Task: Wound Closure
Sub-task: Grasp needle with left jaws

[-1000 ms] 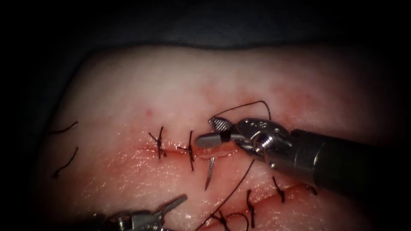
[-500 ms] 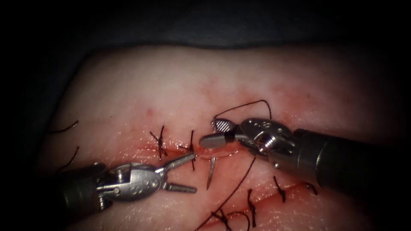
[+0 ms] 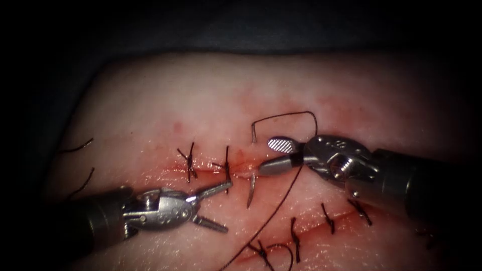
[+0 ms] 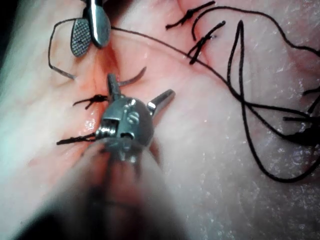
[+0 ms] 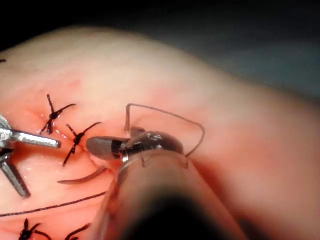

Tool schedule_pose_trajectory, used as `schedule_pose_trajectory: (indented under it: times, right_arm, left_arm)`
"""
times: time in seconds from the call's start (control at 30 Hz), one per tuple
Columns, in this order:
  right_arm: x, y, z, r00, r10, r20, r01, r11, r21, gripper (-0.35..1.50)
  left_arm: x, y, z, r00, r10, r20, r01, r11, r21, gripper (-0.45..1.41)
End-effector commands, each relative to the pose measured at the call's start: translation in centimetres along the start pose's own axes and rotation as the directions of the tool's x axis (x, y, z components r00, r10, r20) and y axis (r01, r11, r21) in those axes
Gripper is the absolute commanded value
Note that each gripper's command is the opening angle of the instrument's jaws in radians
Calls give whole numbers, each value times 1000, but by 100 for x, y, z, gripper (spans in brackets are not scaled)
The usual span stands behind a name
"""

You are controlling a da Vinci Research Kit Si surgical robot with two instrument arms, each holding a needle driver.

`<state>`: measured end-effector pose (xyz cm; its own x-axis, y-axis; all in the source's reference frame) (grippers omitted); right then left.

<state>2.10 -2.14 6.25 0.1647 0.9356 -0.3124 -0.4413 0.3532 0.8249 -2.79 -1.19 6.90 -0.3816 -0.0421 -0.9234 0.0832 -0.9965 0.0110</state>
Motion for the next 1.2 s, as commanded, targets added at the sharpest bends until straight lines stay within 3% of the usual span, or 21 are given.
schedule_pose_trajectory:
  times: [0.03,0.4,0.63,0.7,0.8,0.83,1.03,1.2]
  right_arm:
    - [5,1,7,1000,-3,3,3,1000,4,113]
    - [7,5,-22,999,2,-39,-3,1000,-13,91]
    - [6,4,-20,999,2,-43,-3,1000,-17,83]
    - [5,4,-20,999,2,-55,-4,1000,-30,78]
    - [4,5,-21,998,2,-59,-5,999,-41,66]
    - [4,5,-21,998,2,-60,-5,999,-44,66]
    - [1,5,-22,997,1,-79,-5,999,-50,56]
    - [-4,5,-20,996,-4,-84,0,999,-51,46]
  left_arm:
    - [0,-6,10,1000,2,-2,-2,1000,3,56]
    - [-20,-23,45,1000,14,-16,-14,1000,-21,41]
    - [-38,-35,63,1000,-10,-10,10,1000,-13,27]
    - [-44,-39,70,1000,-21,-8,20,1000,-10,12]
    - [-47,-40,71,998,-61,-7,61,998,-14,-38]
    - [-46,-40,71,997,-73,-7,73,997,-14,-45]
    - [-40,-33,58,985,-175,-4,174,984,-27,-45]
    - [-30,-36,44,933,-358,-16,358,933,-39,-45]
